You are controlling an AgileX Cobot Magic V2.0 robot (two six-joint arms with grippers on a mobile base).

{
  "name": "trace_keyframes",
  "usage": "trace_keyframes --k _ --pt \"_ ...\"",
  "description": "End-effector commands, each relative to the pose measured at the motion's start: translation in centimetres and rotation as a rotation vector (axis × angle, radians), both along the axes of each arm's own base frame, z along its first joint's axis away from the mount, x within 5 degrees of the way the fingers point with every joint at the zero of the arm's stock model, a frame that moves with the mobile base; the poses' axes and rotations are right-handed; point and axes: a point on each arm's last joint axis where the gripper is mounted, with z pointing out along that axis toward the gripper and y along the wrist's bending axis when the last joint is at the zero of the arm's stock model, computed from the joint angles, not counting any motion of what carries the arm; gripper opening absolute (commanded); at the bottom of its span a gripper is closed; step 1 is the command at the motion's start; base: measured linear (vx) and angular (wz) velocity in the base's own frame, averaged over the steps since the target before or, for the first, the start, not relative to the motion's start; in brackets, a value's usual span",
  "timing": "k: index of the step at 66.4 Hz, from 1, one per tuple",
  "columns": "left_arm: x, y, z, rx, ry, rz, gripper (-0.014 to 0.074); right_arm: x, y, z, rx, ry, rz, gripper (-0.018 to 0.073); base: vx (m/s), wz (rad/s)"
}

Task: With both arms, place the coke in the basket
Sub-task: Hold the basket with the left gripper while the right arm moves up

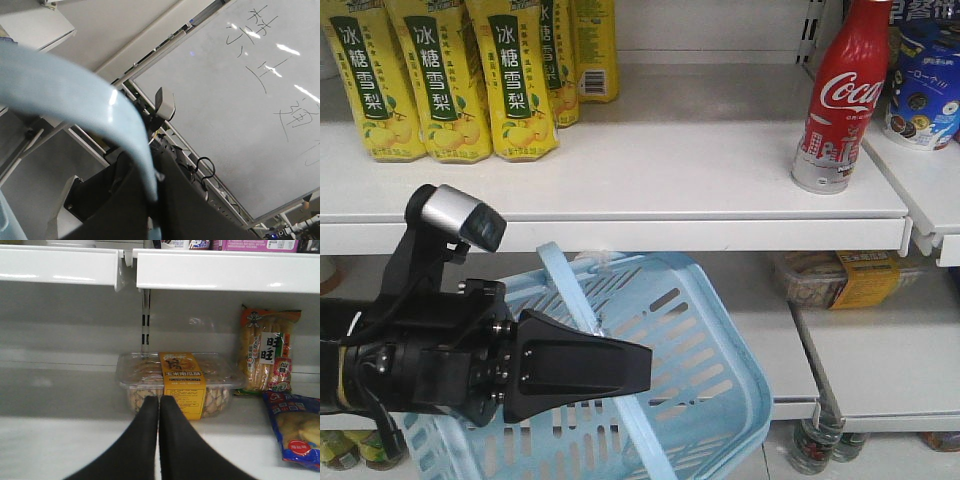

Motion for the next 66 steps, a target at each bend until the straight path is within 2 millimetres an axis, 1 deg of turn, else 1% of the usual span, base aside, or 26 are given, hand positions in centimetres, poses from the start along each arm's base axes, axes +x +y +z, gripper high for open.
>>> trace_keyframes --k 1,4,9,14,21,25,27,29,32,36,38,44,46,47,50,54,58,60,66 --pt "-1.7 0.2 2.8 -0.188 -0.031 -0.149 -0.0007 -0.1 0.0 0.5 -0.001 -0.089 -0.002 -0.0005 0.00 0.00" --pt "-1.7 0.2 2.8 -0.188 -0.031 -0.149 -0.0007 -0.1 0.0 0.7 0.008 -0.103 -0.002 -0.0005 0.00 0.00" --pt "-1.7 0.2 2.8 -0.188 -0.031 -0.149 -0.0007 -0.1 0.0 1.1 0.142 -0.154 -0.001 -0.0005 0.00 0.00" --pt "-1.7 0.2 2.8 -0.188 -0.031 -0.149 -0.0007 -0.2 -0.2 1.8 0.397 -0.225 0.000 -0.0005 0.00 0.00" --pt "-1.7 0.2 2.8 -0.188 -0.031 -0.149 -0.0007 -0.4 -0.6 2.4 0.661 -0.301 -0.005 -0.0005 0.00 0.00" --pt "-1.7 0.2 2.8 -0.188 -0.031 -0.149 -0.0007 -0.5 -1.1 2.7 0.865 -0.354 -0.011 -0.0005 0.00 0.00" --pt "-1.7 0.2 2.8 -0.188 -0.031 -0.149 -0.0007 -0.5 -1.3 2.9 1.009 -0.373 -0.012 -0.0005 0.00 0.00" --pt "-1.7 0.2 2.8 -0.188 -0.031 -0.149 -0.0007 -0.6 -1.4 3.1 1.107 -0.382 -0.007 -0.0005 0.00 0.00" --pt "-1.7 0.2 2.8 -0.188 -0.031 -0.149 -0.0007 -0.7 -1.4 3.5 1.143 -0.387 0.004 -0.0005 0.00 0.00" --pt "-1.7 0.2 2.8 -0.188 -0.031 -0.149 -0.0007 -0.9 -1.2 4.7 1.105 -0.400 0.031 -0.0005 0.00 0.00" --pt "-1.7 0.2 2.8 -0.188 -0.031 -0.149 -0.0007 -1.2 -1.1 5.8 1.060 -0.420 0.052 -0.0005 0.00 0.00" --pt "-1.7 0.2 2.8 -0.188 -0.031 -0.149 -0.0007 -2.4 -0.7 9.2 0.846 -0.496 0.100 -0.0005 0.00 0.00" --pt "-1.7 0.2 2.8 -0.188 -0.031 -0.149 -0.0007 -2.8 -0.5 10.3 0.743 -0.516 0.105 -0.0005 0.00 0.00" --pt "-1.7 0.2 2.8 -0.188 -0.031 -0.149 -0.0007 -3.1 -0.4 11.1 0.675 -0.533 0.109 -0.0005 0.00 0.00" --pt "-1.7 0.2 2.8 -0.188 -0.031 -0.149 -0.0007 -3.4 -0.2 12.2 0.562 -0.510 0.103 -0.0005 0.00 0.00" --pt "-1.7 0.2 2.8 -0.188 -0.031 -0.149 -0.0007 -3.8 -0.1 14.5 0.454 -0.475 0.085 -0.0003 0.00 0.00" --pt "-1.7 0.2 2.8 -0.188 -0.031 -0.149 -0.0007 -3.3 -0.1 15.4 0.395 -0.396 0.055 0.0005 0.00 0.00" --pt "-1.7 0.2 2.8 -0.188 -0.031 -0.149 -0.0007 -3.1 -0.1 16.3 0.365 -0.375 0.042 0.0013 0.00 0.00" --pt "-1.7 0.2 2.8 -0.188 -0.031 -0.149 -0.0007 -1.9 -0.2 17.4 0.310 -0.287 0.013 0.0069 0.00 0.00"
